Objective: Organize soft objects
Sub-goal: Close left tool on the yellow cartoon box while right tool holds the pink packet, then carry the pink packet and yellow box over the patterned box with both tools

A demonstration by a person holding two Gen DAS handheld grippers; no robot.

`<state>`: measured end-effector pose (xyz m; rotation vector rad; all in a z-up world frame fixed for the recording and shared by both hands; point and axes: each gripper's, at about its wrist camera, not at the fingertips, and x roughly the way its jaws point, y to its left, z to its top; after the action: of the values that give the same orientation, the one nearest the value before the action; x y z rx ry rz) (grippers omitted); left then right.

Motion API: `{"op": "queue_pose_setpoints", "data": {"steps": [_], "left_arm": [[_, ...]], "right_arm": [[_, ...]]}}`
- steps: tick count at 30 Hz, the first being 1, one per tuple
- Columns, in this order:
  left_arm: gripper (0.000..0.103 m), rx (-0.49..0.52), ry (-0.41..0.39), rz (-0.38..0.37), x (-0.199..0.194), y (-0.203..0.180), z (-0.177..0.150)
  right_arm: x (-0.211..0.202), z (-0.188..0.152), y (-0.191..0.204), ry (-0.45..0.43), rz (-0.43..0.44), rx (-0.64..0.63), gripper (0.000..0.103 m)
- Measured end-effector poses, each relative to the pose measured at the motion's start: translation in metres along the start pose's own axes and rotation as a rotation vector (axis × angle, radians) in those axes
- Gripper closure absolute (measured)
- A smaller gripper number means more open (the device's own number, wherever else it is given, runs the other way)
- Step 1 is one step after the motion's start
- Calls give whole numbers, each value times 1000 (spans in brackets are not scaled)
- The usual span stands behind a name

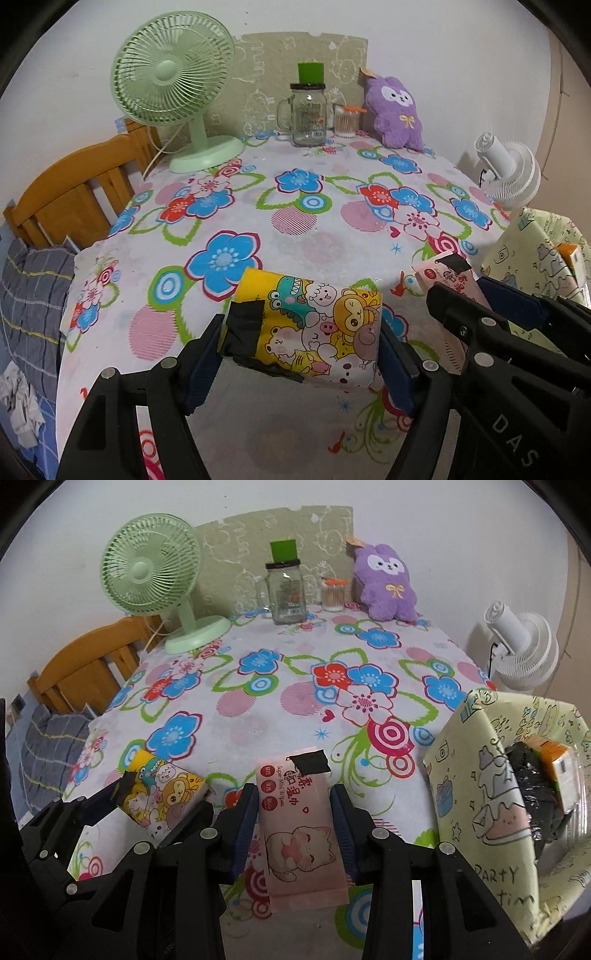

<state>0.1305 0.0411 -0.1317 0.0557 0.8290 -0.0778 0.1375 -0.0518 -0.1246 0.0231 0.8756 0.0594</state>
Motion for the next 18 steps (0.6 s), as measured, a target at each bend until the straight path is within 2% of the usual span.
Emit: {"op": "queue_pose_setpoints", "data": {"steps": [18], "left_arm": [[25,-44,-93,21,-57,-2,-14]], "right_arm": [[-53,-8,12,-85,14,-65,60]]}}
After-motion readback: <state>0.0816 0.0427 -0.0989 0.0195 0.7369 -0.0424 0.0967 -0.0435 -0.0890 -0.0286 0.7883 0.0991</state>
